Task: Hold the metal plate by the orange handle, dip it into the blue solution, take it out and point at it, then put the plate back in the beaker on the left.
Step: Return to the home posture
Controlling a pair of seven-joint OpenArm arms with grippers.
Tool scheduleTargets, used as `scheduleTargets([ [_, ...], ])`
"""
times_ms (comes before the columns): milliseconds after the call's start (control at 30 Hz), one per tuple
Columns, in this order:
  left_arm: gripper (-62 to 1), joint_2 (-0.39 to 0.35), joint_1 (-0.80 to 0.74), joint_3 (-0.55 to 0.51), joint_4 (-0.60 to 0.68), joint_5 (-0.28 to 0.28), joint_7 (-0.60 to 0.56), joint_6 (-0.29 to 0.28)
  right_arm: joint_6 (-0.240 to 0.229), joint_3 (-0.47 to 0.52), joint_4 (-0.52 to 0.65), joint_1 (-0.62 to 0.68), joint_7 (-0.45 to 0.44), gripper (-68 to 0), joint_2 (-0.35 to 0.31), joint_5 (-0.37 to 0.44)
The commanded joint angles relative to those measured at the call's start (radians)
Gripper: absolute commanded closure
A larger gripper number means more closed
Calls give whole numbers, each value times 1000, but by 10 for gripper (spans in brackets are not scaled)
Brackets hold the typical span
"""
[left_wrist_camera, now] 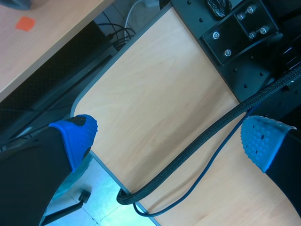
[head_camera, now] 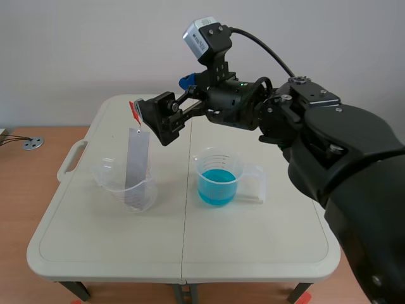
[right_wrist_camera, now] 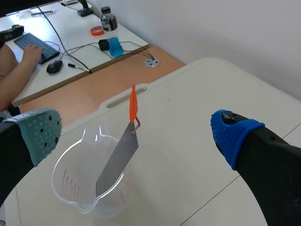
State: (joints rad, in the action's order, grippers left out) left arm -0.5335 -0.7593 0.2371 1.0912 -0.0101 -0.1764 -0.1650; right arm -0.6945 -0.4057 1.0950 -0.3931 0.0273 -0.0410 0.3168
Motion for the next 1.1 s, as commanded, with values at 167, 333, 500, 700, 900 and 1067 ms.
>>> scheduleTargets([
  [167,-623,-28,-64,-103,42,-100,-11,171,15,10,233,126,40,-665,-123,78],
  [333,-623,-72,-124,-271,163,-154,-71,211,22,65,388,243,48,-665,-210,123],
  [500,-623,-98,-141,-426,321,-206,-67,250,21,139,501,355,68,-665,-277,142],
  [700,-623,-125,-140,-496,505,-211,-76,251,20,213,575,473,68,-665,-344,194],
  [900,-623,-132,-115,-494,652,-212,-92,234,20,287,648,592,63,-663,-383,219],
  [1067,-623,-132,-38,-471,711,-218,-116,208,12,368,707,693,64,-663,-386,219],
])
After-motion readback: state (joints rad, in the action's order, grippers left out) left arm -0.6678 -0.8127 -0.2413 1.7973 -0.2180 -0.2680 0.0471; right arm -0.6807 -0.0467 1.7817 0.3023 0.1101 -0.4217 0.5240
